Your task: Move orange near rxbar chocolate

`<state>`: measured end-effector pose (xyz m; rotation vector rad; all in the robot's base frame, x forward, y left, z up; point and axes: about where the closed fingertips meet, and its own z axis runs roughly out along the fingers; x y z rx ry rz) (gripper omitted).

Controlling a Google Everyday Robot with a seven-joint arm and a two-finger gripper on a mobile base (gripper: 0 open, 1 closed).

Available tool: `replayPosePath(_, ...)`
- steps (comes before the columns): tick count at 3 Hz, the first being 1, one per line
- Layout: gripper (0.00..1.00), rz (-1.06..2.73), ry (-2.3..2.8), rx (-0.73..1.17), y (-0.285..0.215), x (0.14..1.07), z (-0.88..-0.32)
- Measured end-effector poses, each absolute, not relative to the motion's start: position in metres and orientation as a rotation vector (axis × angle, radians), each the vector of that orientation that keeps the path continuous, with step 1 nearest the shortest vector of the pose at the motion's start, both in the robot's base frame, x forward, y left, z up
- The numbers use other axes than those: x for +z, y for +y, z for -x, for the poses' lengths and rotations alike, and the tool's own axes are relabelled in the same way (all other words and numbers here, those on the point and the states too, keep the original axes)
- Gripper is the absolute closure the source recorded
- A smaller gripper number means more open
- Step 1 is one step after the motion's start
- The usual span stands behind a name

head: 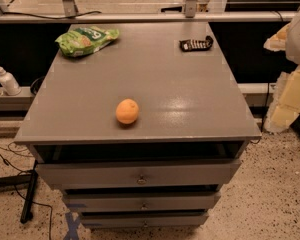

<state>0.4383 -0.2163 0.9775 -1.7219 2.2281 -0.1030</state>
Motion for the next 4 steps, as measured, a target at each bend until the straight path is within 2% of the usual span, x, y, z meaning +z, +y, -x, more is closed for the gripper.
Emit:
replayPosePath(2, 0.0, 1.71, 2.214, -0.084, -0.213, 0.978, -0.442)
replayPosePath(4, 0.0, 1.635, 2.112, 0.256, -0.136, 0.915, -0.458)
